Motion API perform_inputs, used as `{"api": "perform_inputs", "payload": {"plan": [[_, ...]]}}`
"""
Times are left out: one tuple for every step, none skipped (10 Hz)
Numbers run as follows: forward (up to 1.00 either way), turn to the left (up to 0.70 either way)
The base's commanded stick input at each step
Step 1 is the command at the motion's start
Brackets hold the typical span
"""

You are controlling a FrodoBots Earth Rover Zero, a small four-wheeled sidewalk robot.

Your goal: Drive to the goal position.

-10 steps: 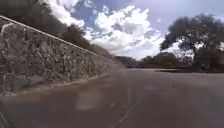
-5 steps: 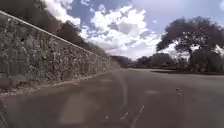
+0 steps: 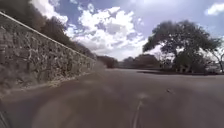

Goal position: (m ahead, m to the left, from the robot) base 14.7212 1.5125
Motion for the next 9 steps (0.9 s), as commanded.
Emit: {"api": "perform_inputs", "payload": {"plan": [[0.70,0.00],[0.70,0.00],[0.70,0.00],[0.70,0.00],[0.70,0.00],[0.70,0.00],[0.70,0.00],[0.70,0.00],[0.70,0.00]]}}
